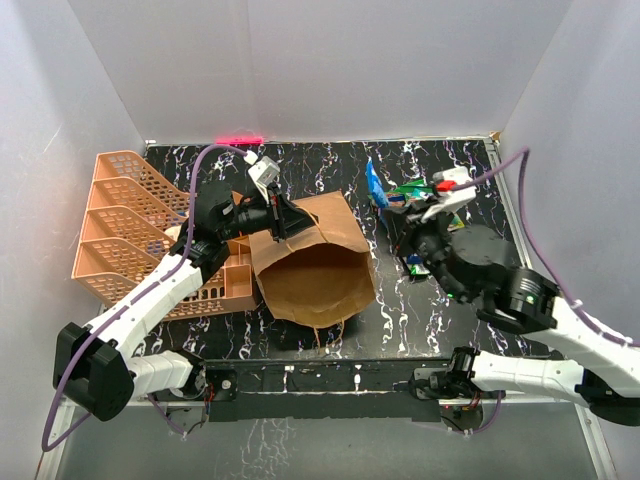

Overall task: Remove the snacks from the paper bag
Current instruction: Place the snack at the center of the board.

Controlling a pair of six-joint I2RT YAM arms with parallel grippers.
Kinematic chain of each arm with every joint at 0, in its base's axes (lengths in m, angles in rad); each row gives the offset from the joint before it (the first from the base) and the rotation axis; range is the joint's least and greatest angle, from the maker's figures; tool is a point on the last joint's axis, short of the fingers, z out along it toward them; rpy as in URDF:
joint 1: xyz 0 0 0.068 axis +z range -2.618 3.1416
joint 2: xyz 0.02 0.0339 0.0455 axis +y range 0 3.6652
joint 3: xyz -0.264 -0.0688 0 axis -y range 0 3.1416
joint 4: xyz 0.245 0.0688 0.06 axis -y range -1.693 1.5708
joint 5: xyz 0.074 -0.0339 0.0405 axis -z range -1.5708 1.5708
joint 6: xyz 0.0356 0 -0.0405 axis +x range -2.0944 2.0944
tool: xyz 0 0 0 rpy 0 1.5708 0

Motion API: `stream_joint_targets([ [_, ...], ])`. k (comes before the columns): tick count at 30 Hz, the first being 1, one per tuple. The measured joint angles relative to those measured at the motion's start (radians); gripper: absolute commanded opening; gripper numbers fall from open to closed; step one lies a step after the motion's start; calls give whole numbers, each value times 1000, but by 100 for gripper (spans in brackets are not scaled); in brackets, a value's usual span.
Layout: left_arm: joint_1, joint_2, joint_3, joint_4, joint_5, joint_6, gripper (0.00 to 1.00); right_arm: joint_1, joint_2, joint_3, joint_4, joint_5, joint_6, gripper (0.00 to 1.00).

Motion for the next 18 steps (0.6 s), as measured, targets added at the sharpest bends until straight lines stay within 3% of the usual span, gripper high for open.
stream_joint_targets([
  [4, 0, 0, 0, 1, 1, -2, 0, -88, 85, -25, -27, 98, -20, 7],
  [10, 0, 0, 0, 8, 2, -8, 0, -454, 166, -111, -30, 56, -59, 7],
  [18, 0, 0, 0, 9, 7, -13, 0, -622, 342, -204, 58, -34, -166, 7],
])
